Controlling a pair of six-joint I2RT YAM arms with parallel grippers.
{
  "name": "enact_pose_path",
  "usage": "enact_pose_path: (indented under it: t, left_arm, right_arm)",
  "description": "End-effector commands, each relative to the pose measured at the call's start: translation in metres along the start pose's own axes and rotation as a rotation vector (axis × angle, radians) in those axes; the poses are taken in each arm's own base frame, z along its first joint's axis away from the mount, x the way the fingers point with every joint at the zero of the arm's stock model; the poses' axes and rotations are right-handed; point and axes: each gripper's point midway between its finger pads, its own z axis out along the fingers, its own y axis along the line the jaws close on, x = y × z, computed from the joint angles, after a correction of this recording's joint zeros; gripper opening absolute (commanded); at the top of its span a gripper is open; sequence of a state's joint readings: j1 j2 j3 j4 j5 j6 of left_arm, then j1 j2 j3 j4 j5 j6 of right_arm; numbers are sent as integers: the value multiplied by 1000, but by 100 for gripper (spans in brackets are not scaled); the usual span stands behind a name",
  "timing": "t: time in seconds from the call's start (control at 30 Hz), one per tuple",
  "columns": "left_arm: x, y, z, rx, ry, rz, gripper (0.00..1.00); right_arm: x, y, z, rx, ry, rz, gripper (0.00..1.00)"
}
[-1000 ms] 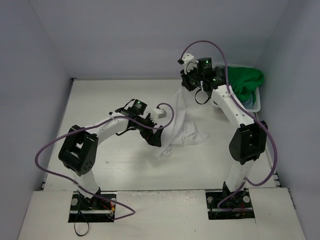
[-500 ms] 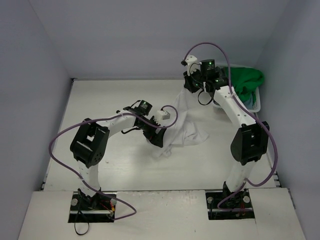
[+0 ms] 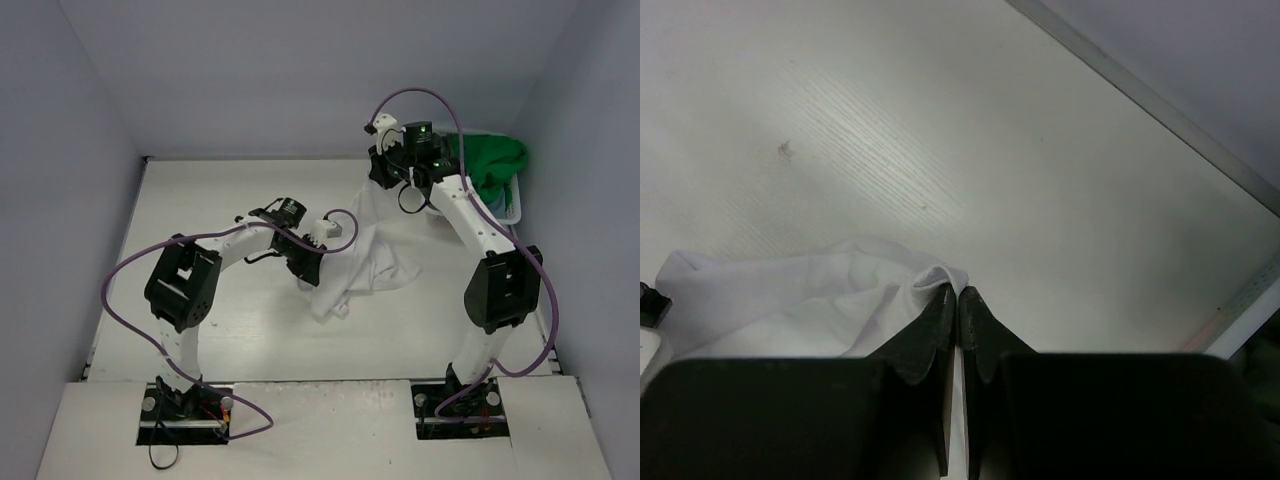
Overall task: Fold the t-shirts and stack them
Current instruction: Flatten out the tshirt
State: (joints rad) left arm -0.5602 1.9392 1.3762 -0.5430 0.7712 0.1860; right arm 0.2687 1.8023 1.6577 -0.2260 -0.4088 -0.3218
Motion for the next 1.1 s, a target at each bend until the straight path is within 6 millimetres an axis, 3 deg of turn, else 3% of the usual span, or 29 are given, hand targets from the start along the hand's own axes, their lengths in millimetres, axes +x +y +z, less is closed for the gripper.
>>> enact_pose_path:
  t: [0.0, 0.33, 0.47, 0.57, 0.6, 0.7, 0.87, 1.07]
  left_arm:
    - [-27, -8, -28, -49, -57, 82, 0]
    - [-50, -8, -86, -139, -158, 113, 0]
    - [-67, -1, -132, -199, -246, 103, 0]
    - [-80, 4, -179, -259, -337, 100, 0]
    - [-82, 6, -200, -293, -372, 97, 0]
    - [-85, -2, -235, -332, -436, 110, 0]
    - [-84, -23, -269, -393, -487, 151, 0]
    - [-91, -59, -315, -458, -582, 209, 0]
  right_arm:
    - [-41, -3, -28, 26, -133, -38, 0]
    - [-47, -2, -49, 57, -156, -46, 0]
    - [-52, -1, -61, 65, -176, -46, 0]
    - [-62, 2, -77, 69, -202, -52, 0]
    - [-67, 5, -87, 72, -216, -56, 0]
    - [-81, 10, -112, 79, -259, -65, 0]
    - [-103, 23, -154, 79, -328, -81, 0]
    - [-130, 47, -226, 82, -463, -148, 0]
